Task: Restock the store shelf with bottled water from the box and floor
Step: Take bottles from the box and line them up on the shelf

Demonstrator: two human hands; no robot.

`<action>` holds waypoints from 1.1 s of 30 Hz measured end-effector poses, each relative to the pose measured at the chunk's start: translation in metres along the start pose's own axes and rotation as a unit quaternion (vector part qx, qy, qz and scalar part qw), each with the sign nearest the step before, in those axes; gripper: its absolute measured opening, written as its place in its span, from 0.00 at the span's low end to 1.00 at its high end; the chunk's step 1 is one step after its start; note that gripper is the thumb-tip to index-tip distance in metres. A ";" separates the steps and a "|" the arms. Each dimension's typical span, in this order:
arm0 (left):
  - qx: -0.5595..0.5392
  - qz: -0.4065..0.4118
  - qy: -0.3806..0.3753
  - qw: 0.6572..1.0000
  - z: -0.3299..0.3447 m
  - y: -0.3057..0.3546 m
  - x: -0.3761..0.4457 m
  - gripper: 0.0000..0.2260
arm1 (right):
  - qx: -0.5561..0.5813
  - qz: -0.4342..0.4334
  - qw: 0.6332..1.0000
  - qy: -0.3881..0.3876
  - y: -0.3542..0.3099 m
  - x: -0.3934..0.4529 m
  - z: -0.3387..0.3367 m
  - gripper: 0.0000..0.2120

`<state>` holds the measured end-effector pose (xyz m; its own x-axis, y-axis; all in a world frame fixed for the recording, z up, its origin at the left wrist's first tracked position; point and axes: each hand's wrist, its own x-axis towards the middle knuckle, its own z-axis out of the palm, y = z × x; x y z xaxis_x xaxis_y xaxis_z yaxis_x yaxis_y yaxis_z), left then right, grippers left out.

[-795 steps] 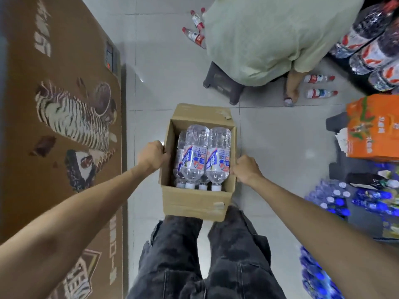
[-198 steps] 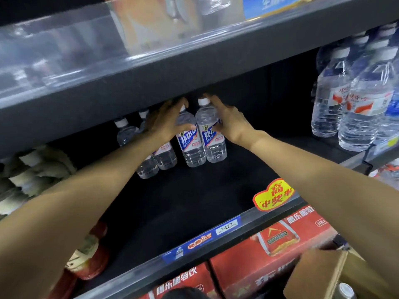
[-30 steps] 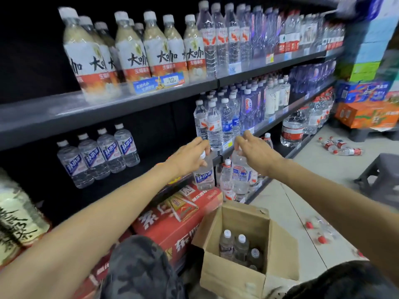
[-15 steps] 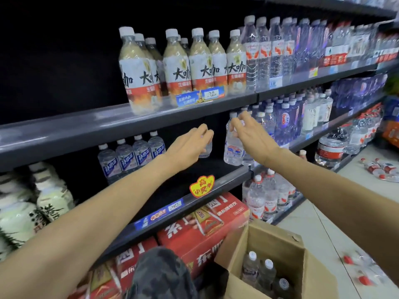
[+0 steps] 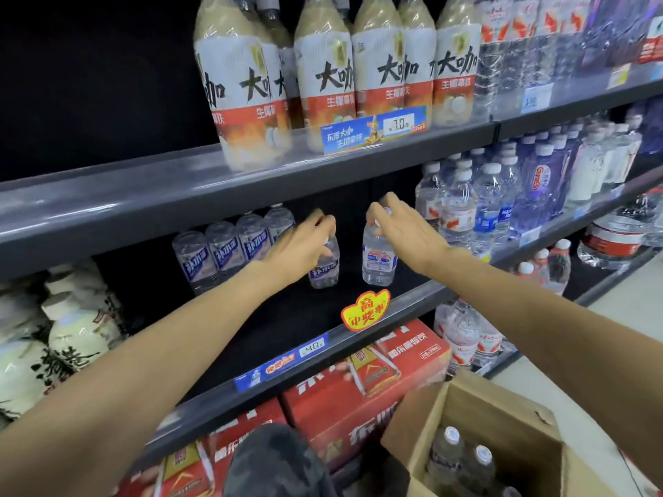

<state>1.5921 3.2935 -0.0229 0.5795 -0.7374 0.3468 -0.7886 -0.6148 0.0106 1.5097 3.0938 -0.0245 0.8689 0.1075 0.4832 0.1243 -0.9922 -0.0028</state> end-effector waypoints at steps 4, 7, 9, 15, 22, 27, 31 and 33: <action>-0.042 -0.038 -0.012 0.998 0.005 -0.016 0.014 0.10 | 0.001 -0.017 1.000 -0.012 0.007 0.018 0.017 0.19; -0.080 -0.060 -0.002 0.995 0.008 -0.026 0.022 0.09 | 0.003 -0.024 0.999 -0.021 0.012 0.032 0.030 0.21; -0.096 -0.078 -0.004 0.992 0.012 -0.031 0.029 0.09 | 0.025 -0.031 0.999 -0.023 0.013 0.041 0.039 0.19; -0.064 -0.079 0.031 0.994 0.024 -0.049 0.043 0.09 | 0.023 -0.044 0.999 -0.013 0.009 0.064 0.061 0.19; -0.099 -0.073 0.052 0.991 0.040 -0.064 0.042 0.22 | 0.048 -0.041 0.998 -0.030 0.013 0.068 0.081 0.27; -0.104 -0.053 0.006 0.993 0.045 -0.084 0.040 0.38 | 0.142 -0.021 0.986 -0.083 0.026 0.058 0.084 0.47; -0.095 -0.050 0.005 0.994 0.051 -0.090 0.052 0.37 | 0.152 0.011 0.985 -0.075 0.024 0.061 0.089 0.48; -0.101 -0.054 0.005 0.993 0.054 -0.093 0.059 0.36 | 0.138 0.033 0.988 -0.068 0.022 0.069 0.094 0.47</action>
<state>1.7106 3.2919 -0.0538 0.6622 -0.6666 0.3423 -0.7473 -0.6214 0.2355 1.6176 3.0852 -0.0733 0.9333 0.0694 0.3524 0.1750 -0.9447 -0.2772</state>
